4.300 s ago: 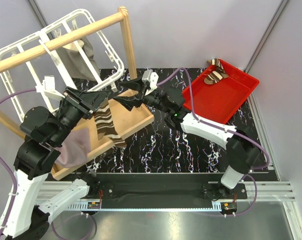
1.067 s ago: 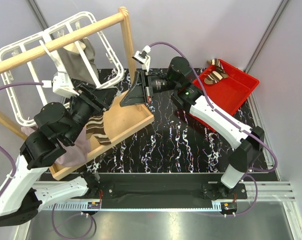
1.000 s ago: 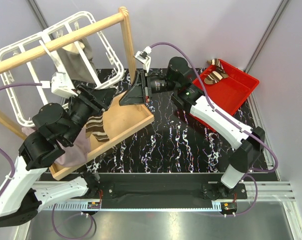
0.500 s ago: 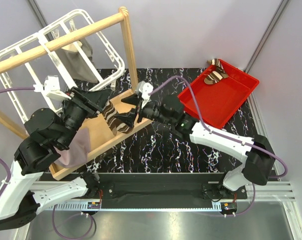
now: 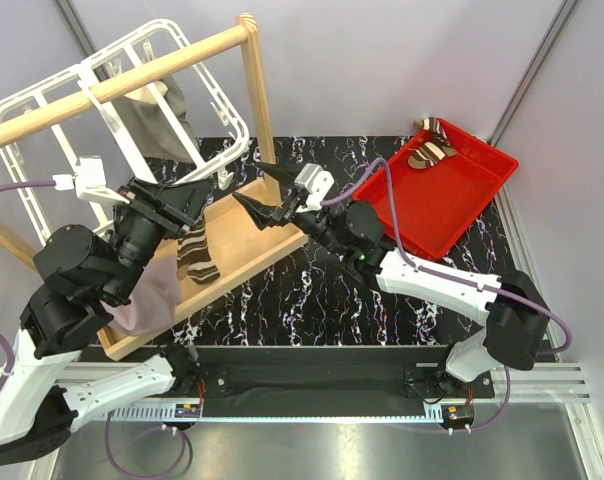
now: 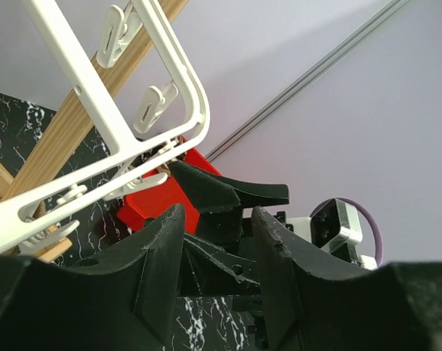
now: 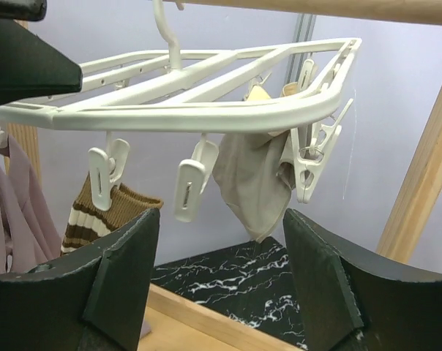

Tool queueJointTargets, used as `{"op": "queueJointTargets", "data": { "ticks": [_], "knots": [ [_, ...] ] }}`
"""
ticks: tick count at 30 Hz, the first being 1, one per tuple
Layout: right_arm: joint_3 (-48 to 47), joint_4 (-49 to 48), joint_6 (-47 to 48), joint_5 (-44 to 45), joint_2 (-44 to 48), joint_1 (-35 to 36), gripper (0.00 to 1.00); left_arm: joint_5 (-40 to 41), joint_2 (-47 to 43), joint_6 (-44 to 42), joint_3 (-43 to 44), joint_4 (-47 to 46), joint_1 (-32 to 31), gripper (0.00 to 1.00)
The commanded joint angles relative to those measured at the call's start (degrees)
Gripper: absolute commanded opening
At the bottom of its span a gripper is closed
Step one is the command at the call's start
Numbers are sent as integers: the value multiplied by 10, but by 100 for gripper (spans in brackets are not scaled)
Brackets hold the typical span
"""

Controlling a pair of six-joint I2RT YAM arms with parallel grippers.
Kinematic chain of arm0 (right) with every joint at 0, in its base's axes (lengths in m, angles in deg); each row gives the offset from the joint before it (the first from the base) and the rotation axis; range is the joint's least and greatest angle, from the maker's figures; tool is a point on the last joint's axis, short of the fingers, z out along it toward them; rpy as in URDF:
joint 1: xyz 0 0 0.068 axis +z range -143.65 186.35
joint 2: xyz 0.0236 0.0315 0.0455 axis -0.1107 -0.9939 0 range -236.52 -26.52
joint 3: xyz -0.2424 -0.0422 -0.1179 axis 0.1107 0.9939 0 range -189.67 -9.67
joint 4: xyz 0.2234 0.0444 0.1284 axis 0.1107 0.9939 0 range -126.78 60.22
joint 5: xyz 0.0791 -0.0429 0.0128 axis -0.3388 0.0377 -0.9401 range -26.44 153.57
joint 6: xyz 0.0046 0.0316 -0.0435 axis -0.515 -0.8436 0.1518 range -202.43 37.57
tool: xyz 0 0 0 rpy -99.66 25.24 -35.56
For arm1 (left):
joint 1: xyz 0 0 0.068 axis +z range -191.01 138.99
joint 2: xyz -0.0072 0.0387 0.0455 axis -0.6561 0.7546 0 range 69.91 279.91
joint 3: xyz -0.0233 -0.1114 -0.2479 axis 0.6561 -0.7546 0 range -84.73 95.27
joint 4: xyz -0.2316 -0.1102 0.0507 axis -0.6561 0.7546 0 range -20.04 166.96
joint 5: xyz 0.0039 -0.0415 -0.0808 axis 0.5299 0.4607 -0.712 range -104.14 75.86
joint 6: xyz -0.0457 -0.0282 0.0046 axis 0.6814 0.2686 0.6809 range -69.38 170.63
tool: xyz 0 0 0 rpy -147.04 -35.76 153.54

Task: Clip the socks to the hanger
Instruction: Open the clamp at the hanger.

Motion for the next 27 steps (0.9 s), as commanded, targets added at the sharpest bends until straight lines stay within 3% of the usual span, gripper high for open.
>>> {"op": "queueJointTargets", "data": {
  "ticks": [1, 19, 27],
  "knots": [
    [-17, -57, 14, 13, -11, 5, 74, -2, -3, -12, 0, -33, 1, 46],
    [-83, -80, -23, 12, -83, 18, 60, -8, -21, -17, 1, -32, 1, 46],
    [-94, -87, -19, 33, -98, 33, 59, -10, -20, -18, 4, -32, 1, 46]
  ]
}}
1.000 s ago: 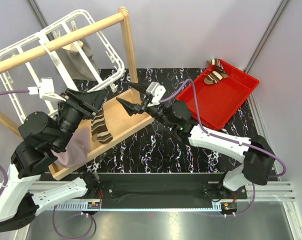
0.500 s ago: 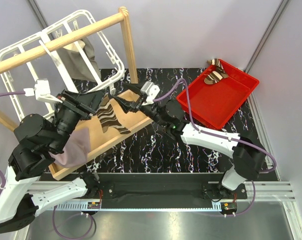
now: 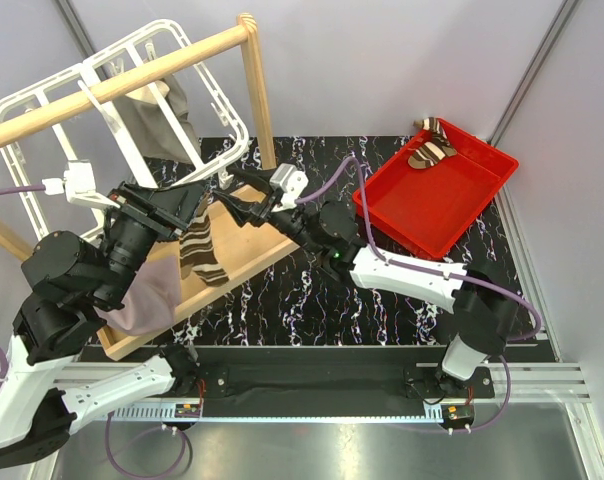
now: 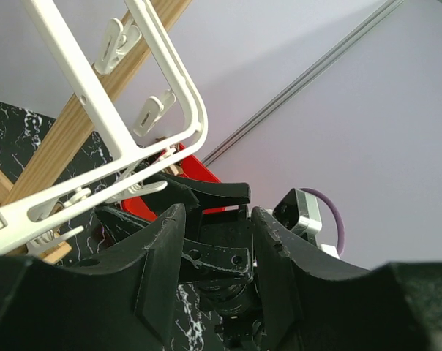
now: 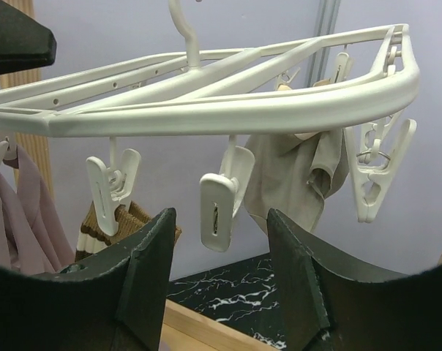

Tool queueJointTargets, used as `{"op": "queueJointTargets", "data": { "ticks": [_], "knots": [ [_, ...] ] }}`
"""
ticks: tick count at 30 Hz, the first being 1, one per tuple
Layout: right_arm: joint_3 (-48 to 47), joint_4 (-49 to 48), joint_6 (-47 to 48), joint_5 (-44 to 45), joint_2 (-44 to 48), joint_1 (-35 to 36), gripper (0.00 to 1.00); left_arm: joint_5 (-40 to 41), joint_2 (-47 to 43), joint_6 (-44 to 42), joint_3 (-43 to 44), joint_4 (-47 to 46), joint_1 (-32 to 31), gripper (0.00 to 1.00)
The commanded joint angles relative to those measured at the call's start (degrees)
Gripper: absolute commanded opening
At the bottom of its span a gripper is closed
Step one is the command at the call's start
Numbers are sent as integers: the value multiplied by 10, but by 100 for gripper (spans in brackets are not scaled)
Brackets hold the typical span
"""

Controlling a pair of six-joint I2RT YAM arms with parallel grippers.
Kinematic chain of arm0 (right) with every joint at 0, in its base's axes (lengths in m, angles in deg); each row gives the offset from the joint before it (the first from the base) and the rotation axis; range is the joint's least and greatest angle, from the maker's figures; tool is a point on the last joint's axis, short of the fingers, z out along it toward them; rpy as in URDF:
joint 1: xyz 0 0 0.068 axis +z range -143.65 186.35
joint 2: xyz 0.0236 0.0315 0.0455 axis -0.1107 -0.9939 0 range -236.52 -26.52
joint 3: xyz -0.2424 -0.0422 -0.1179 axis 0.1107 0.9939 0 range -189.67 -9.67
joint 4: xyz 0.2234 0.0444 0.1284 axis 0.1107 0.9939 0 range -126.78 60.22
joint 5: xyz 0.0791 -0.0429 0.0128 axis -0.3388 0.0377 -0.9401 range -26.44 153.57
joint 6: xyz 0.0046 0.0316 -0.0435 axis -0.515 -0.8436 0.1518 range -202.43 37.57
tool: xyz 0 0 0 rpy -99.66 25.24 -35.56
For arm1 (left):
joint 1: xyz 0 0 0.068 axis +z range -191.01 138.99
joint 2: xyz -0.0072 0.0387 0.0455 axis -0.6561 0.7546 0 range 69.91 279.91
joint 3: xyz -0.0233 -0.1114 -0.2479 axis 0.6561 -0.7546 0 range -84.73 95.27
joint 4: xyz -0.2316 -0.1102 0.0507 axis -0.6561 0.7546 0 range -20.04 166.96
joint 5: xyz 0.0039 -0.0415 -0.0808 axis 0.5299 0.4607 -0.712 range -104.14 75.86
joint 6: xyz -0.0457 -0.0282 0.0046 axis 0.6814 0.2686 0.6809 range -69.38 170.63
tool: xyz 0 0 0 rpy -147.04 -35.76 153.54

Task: Clip the socks to the hanger
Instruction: Open the clamp at the hanger.

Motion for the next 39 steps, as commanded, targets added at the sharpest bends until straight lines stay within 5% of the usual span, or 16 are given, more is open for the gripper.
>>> {"op": "queueJointTargets", "data": {
  "ticks": [1, 8, 15, 29, 39],
  "knots": [
    [-32, -39, 3, 42, -5, 14, 59, -8, -3, -9, 5, -31, 1, 46],
    [-40, -43, 22, 95, -14, 31, 59, -12, -1, -6, 5, -30, 1, 45],
    [-42, -36, 22, 112, -15, 34, 45, -17, -2, -2, 7, -30, 1, 45],
    [-32, -52, 19, 125, -18, 34, 41, -21, 2, 2, 6, -30, 1, 45],
    [-19, -21, -1, 89, 5, 34, 18, -34, 15, 5, 12, -21, 1, 45]
  ]
}}
